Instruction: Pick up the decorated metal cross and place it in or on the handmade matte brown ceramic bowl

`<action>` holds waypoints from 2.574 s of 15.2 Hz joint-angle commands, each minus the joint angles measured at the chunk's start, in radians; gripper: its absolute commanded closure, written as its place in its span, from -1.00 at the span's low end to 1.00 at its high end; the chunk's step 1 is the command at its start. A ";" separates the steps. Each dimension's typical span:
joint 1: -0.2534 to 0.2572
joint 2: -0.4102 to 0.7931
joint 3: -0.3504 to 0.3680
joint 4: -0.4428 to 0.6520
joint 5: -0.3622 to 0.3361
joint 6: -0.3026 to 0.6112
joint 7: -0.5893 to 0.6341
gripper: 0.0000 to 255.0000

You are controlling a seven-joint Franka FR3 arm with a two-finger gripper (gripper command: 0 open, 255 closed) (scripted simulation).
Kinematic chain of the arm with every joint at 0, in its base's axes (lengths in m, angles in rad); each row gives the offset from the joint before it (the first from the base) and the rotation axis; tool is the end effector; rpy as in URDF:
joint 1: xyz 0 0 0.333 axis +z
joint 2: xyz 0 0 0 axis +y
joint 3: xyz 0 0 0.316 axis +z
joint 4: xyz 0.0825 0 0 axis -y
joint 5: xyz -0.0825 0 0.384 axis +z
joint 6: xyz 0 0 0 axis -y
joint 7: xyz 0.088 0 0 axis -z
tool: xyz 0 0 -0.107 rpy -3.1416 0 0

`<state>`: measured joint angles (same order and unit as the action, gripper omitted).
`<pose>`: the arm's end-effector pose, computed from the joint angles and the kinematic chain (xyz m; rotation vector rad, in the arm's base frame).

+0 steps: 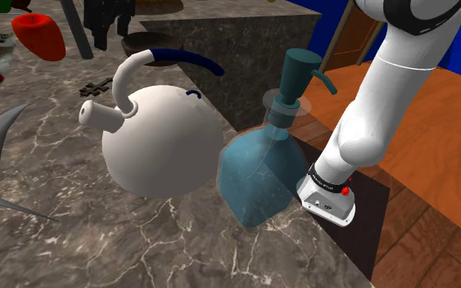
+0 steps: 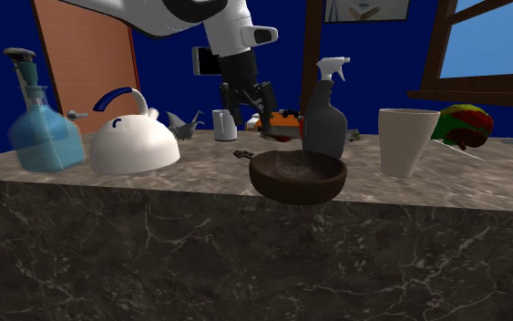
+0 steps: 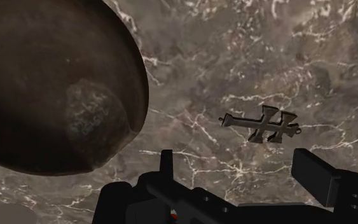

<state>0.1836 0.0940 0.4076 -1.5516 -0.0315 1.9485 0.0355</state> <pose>0.5180 0.3310 0.6220 -2.8927 -0.8245 -0.4453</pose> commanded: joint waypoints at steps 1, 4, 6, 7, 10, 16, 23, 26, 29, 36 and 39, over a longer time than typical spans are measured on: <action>0.008 0.024 0.004 0.020 -0.011 0.007 0.005 -1.00; 0.010 0.035 0.004 -0.005 -0.017 0.042 0.009 -1.00; 0.011 0.044 0.004 -0.020 -0.021 0.065 0.012 -1.00; 0.012 0.051 0.004 -0.031 -0.025 0.083 0.014 -1.00; 0.012 0.051 0.004 -0.031 -0.025 0.083 0.014 -1.00; 0.012 0.051 0.004 -0.031 -0.025 0.083 0.014 1.00; 0.012 0.051 0.004 -0.031 -0.025 0.083 0.014 1.00; 0.012 0.051 0.004 -0.031 -0.025 0.083 0.014 -1.00; 0.074 0.096 0.024 0.052 -0.077 -0.046 0.187 -1.00; 0.137 0.164 0.035 0.108 -0.115 -0.118 0.334 -1.00; 0.135 0.169 0.033 0.074 -0.118 -0.080 0.336 -1.00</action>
<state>0.3191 0.2646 0.4411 -1.4595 -0.1494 1.8520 0.3694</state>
